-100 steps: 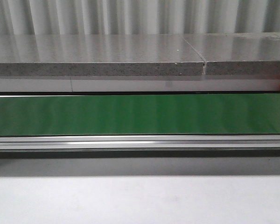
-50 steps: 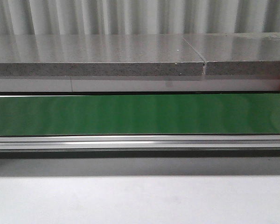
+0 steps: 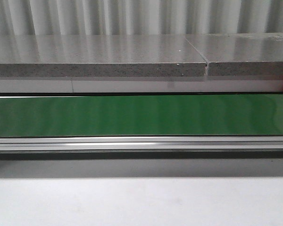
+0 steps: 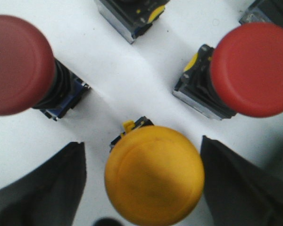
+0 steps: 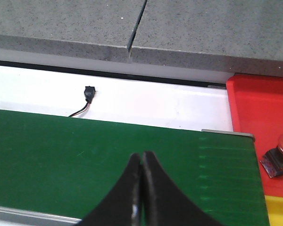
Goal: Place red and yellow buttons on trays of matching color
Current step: 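Lower the left gripper onto a yellow button and grasp it, then carry the yellow button onto the belt and open the left gripper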
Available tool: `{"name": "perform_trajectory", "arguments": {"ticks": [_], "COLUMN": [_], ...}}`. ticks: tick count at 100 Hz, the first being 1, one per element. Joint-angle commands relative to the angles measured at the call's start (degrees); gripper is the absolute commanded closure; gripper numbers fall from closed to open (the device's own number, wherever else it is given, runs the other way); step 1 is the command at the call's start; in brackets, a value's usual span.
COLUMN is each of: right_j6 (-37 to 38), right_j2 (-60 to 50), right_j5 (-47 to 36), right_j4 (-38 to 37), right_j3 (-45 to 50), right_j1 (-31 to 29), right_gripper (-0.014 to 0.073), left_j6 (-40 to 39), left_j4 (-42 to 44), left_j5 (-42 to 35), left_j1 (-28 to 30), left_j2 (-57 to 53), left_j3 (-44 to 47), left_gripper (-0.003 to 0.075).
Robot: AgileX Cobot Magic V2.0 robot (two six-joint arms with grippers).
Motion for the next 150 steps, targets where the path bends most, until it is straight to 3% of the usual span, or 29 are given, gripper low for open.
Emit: {"name": "perform_trajectory", "arguments": {"ticks": [1, 16, 35, 74, 102, 150], "right_j6": [-0.48, -0.48, -0.48, -0.48, -0.48, -0.48], "right_j2": [-0.35, -0.35, -0.35, -0.35, -0.35, -0.35], "right_j5": [-3.84, -3.84, -3.84, -3.84, -3.84, -3.84], "right_j4": [-0.26, -0.26, -0.26, -0.26, -0.26, -0.26], "right_j3": [-1.51, -1.51, -1.51, -1.51, -1.51, -1.51], "right_j1": [0.11, 0.11, 0.11, 0.11, 0.11, 0.11], "right_gripper": [0.0662, 0.0662, 0.0662, 0.0662, 0.0662, 0.0662], "left_j6": [1.25, 1.54, 3.21, 9.01, 13.43, 13.43], "left_j4": [-0.08, 0.05, 0.17, 1.53, 1.43, 1.43], "left_j5": [-1.99, -1.1, -0.08, 1.93, 8.28, 9.86], "left_j1": [0.19, -0.6, -3.0, -11.47, -20.49, -21.12], "left_j2": [-2.13, -4.32, -10.65, -25.49, -21.33, -12.48], "left_j3": [-1.65, -1.65, -1.65, -2.03, -7.01, -7.29], "left_gripper": [0.0405, 0.0602, 0.0742, 0.0741, 0.0741, 0.0736]}}
